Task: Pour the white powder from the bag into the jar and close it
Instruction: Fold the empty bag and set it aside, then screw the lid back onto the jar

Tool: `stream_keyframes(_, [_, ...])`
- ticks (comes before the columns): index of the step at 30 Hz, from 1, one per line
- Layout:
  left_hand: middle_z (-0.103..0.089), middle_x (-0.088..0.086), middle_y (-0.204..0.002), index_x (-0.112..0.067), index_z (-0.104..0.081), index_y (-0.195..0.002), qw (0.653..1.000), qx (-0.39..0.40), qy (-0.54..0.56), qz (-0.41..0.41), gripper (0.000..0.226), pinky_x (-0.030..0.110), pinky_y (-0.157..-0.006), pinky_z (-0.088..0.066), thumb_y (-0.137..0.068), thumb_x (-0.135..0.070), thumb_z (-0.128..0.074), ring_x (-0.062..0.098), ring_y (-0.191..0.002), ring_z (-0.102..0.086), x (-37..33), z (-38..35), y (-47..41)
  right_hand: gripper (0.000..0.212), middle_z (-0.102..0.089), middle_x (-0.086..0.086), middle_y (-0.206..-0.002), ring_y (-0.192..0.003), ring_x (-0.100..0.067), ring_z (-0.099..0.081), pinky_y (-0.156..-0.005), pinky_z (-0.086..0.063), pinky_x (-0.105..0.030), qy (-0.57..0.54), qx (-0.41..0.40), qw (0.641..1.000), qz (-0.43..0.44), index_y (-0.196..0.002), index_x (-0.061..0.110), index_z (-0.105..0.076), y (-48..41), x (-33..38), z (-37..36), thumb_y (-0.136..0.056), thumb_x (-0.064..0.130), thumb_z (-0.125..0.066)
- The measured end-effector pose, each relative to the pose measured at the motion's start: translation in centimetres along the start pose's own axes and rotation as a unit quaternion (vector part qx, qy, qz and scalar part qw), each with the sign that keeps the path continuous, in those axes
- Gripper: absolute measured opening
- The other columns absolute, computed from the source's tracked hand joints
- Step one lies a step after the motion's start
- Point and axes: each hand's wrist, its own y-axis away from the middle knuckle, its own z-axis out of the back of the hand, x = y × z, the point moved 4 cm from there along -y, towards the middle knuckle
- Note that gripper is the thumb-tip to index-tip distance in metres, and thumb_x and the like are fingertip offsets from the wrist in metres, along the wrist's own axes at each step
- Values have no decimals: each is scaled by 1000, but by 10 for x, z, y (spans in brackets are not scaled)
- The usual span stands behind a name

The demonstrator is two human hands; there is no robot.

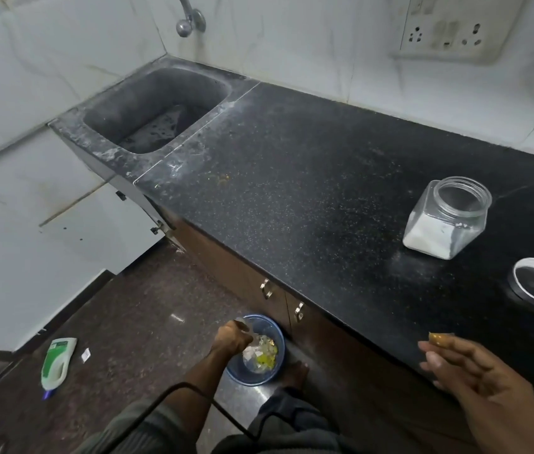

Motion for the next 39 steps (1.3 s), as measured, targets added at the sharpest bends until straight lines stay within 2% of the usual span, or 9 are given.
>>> stream_keyframes(2, [-69, 9, -120, -16, -68, -110, 1000, -9, 16, -6, 31, 27, -88, -52, -82, -27, -73, 25, -111, -65, 3, 1, -11, 24, -79, 3, -92, -76, -8, -75, -64, -58, -17, -18, -6, 1000, 4, -89, 41, -77, -1, 1, -1, -66, 43, -84])
stream_keyframes(5, [-74, 11, -112, -15, -74, -104, 995, -44, 90, -22, 19, 31, -92, -52, -88, -20, -68, 26, -110, -67, -3, 11, -14, 25, -79, 1, -91, -74, -8, -75, -64, -58, -15, 13, -8, 1000, 0, -88, 22, -76, -9, -11, 1, -82, -1, -69])
stream_keyframes(11, [-76, 7, -100, -23, -71, -94, 929, -238, 247, -136, 22, 17, -68, -47, -91, -3, -61, 14, -76, -65, -49, 70, 22, 24, -79, 4, -90, -78, -7, -74, -66, -57, -13, 0, -38, 999, 0, -98, 13, -70, -18, -6, -1, -86, -8, -64])
stream_keyframes(16, [-72, 6, -95, -19, -70, -96, 814, -340, 353, -313, 22, 22, -80, -50, -90, 0, -62, 16, -87, -65, -139, 125, 80, 20, -78, 2, -92, -81, -8, -73, -67, -56, -13, -19, -76, 997, 9, -100, 12, -71, -31, 6, 1, -87, -3, -68])
stream_keyframes(25, [-70, -5, -99, -14, -71, -101, 735, -130, 262, -612, 15, 16, -81, -49, -86, -10, -73, -1, -90, -64, -339, 110, 182, 26, -76, 6, -100, -87, -6, -71, -78, -54, -19, 10, -120, 989, 85, -106, 20, -71, -66, 54, 0, -85, 6, -75])
stream_keyframes(29, [-54, -1, -141, -20, -51, -138, 724, -28, 36, -689, 76, 30, -110, -38, -73, -41, -83, 16, -131, -45, -401, 61, 197, 56, -64, 18, -126, -112, 2, -61, -84, -52, -17, 93, -160, 973, 141, -129, 27, -60, -100, 79, 8, -80, 12, -81])
stream_keyframes(32, [-27, 4, -160, -22, -21, -154, 724, 16, -93, -684, 119, 45, -120, -26, -61, -51, -88, 22, -148, -20, -428, 28, 189, 76, -47, 14, -146, -133, 3, -41, -107, -38, -21, 225, -189, 944, 153, -143, 25, -48, -132, 81, 32, -76, 17, -82])
stream_keyframes(36, [-27, -1, -160, -31, -11, -154, 758, 83, -69, -643, 127, 49, -117, -31, -57, -54, -89, 20, -146, -28, -439, 1, 160, 101, -1, -5, -169, -155, -31, -4, -120, -27, -48, 444, -156, 880, -69, -158, 32, -18, -174, 45, 76, -77, 21, -77])
stream_keyframes(39, [-48, -5, -143, -40, -25, -146, 788, 99, 25, -607, 116, 44, -110, -42, -51, -53, -91, 15, -132, -46, -436, -8, 139, 103, 12, -6, -168, -154, -37, 7, -118, -19, -59, 450, -190, 852, -188, -159, 35, -6, -189, 8, 98, -83, 50, -74])
